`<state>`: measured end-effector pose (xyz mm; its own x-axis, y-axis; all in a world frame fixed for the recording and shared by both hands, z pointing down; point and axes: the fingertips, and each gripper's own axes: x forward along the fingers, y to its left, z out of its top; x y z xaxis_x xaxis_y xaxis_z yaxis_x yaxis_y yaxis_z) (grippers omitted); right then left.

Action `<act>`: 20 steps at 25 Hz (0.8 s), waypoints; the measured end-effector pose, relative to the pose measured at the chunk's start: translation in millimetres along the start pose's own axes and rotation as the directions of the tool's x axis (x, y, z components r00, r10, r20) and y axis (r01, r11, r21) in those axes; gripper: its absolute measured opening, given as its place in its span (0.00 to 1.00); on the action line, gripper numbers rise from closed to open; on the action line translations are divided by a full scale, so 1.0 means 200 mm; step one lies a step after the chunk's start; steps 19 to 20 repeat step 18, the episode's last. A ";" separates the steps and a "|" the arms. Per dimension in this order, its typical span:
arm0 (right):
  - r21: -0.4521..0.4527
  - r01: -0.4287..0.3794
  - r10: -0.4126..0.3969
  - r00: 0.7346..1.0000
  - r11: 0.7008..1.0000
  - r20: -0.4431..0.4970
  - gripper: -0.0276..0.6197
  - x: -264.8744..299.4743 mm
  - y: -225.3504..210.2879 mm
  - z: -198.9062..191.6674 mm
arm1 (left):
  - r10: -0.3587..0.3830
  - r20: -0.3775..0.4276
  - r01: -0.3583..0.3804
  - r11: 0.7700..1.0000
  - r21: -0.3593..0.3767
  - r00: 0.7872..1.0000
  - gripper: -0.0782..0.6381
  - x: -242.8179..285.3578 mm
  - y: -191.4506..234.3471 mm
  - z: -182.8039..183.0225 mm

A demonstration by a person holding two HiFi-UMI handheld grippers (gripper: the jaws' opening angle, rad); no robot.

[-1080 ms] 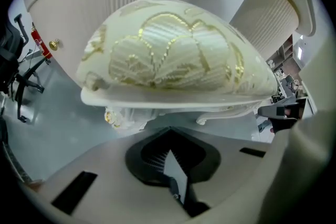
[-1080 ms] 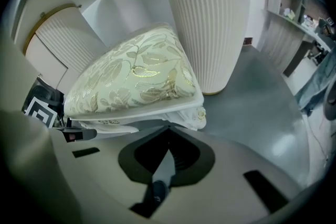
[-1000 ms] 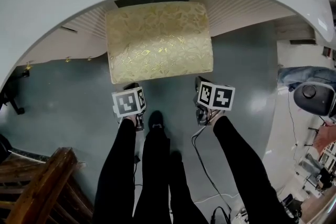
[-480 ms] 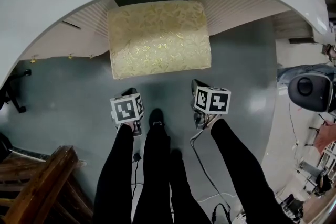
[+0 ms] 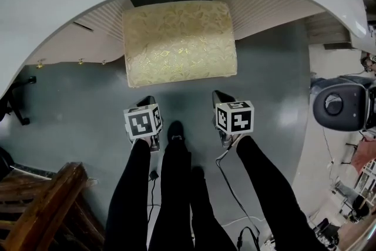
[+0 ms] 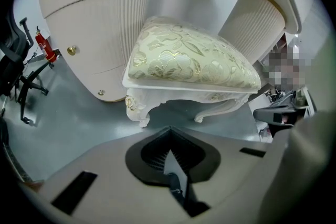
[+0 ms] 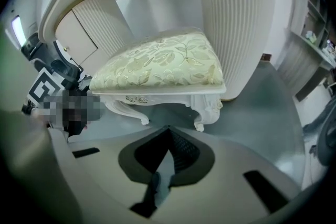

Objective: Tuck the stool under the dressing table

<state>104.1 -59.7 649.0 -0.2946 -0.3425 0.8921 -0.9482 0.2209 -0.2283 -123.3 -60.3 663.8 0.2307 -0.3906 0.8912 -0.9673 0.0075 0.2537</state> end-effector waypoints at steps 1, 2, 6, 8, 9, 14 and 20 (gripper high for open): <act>0.001 -0.001 0.001 1.000 1.000 -0.003 0.05 0.00 0.00 0.00 | 0.000 -0.001 0.000 1.000 0.003 1.000 0.12 0.00 0.00 0.00; 0.002 -0.001 0.001 1.000 1.000 -0.007 0.05 0.00 -0.01 -0.01 | 0.002 -0.004 -0.002 1.000 0.010 1.000 0.12 0.00 0.00 -0.01; -0.004 0.007 -0.007 1.000 1.000 -0.014 0.05 0.00 -0.02 -0.02 | 0.010 -0.014 -0.009 0.999 0.042 1.000 0.12 0.01 0.00 -0.03; 0.002 0.008 -0.008 1.000 1.000 -0.015 0.05 0.01 -0.02 -0.03 | 0.008 -0.013 -0.008 0.999 0.040 1.000 0.12 0.02 0.00 -0.03; 0.005 0.008 -0.008 1.000 1.000 -0.015 0.05 0.01 -0.02 -0.02 | 0.007 -0.011 -0.007 0.999 0.042 1.000 0.12 0.02 0.00 -0.03; 0.004 0.015 -0.015 1.000 1.000 -0.017 0.05 0.00 -0.02 -0.02 | 0.016 -0.011 -0.015 0.998 0.060 1.000 0.12 0.01 0.00 -0.01; 0.000 0.020 -0.020 1.000 1.000 -0.022 0.05 0.00 -0.03 -0.03 | 0.007 -0.014 -0.007 0.999 0.050 1.000 0.12 0.01 0.01 -0.02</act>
